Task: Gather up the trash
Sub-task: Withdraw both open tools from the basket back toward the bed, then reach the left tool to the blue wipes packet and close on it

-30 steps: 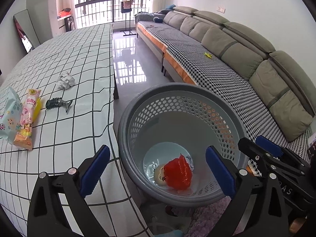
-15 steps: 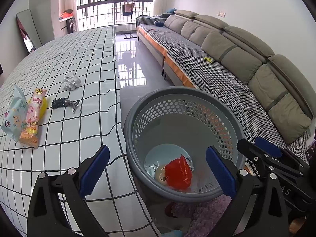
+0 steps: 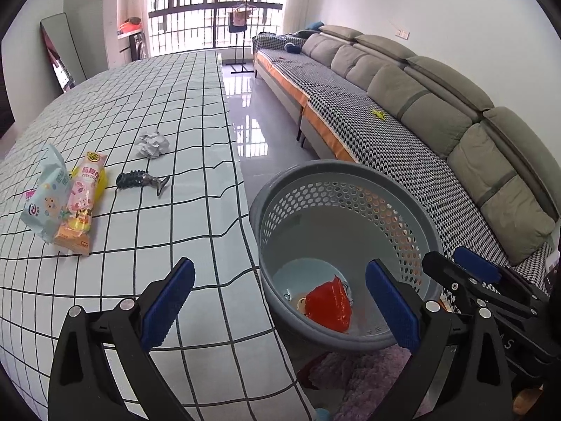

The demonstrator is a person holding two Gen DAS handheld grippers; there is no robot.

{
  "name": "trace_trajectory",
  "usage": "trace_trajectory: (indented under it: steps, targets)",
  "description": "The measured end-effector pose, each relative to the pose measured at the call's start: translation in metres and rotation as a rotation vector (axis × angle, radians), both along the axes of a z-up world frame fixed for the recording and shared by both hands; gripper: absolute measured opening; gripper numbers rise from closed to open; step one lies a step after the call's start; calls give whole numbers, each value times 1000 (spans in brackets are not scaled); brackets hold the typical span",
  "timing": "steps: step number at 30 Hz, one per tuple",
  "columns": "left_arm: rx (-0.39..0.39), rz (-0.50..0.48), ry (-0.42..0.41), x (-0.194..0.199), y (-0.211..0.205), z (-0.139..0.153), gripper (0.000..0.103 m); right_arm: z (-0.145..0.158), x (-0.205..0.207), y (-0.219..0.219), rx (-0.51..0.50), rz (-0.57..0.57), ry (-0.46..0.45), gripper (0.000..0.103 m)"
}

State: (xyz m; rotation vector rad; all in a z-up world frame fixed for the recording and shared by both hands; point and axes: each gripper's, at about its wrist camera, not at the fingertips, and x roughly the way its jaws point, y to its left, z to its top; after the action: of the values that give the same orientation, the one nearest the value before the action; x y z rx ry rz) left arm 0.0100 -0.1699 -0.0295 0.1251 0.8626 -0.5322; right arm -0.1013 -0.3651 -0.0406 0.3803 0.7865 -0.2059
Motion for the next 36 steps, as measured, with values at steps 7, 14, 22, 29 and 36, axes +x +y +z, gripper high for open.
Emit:
trace_trajectory:
  steps: [7, 14, 22, 29, 36]
  targets:
    - [-6, 36, -6, 0, 19, 3, 96, 1, 6, 14, -6, 31, 0, 62]
    - [-10, 85, -12, 1, 47, 3, 96, 2, 15, 38, -14, 83, -4, 62]
    - [-11, 156, -22, 4, 83, 5, 96, 5, 31, 71, -23, 155, -12, 62]
    - [-7, 208, -26, 9, 109, 4, 96, 10, 44, 97, -34, 213, -18, 62]
    - [-2, 253, -25, 16, 132, 4, 96, 11, 59, 116, -35, 258, -24, 62]
